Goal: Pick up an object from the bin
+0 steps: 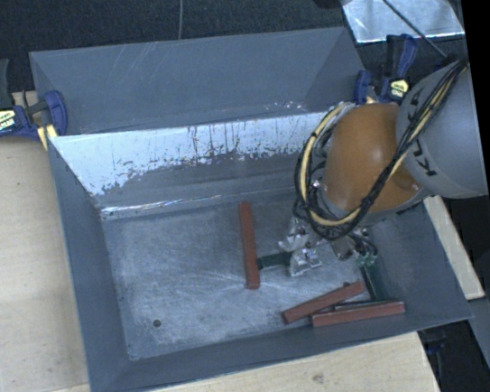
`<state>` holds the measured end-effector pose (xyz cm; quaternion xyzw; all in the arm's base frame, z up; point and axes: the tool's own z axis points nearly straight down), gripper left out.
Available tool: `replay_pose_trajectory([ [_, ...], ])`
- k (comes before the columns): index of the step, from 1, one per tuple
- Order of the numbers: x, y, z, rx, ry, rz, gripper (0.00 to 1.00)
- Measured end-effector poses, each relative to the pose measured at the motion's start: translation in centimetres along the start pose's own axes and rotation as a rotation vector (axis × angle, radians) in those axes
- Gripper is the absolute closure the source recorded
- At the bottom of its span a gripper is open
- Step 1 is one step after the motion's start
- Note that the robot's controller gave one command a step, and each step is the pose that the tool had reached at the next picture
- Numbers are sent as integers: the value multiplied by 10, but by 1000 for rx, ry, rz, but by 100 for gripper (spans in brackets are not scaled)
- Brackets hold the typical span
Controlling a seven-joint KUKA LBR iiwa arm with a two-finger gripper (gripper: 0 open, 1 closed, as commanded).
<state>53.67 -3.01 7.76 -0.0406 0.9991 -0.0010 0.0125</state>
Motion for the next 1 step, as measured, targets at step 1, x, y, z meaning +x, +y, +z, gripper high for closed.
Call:
replay_pose_trajectory([
  [1,3,6,-147,-2,19,-6,100],
])
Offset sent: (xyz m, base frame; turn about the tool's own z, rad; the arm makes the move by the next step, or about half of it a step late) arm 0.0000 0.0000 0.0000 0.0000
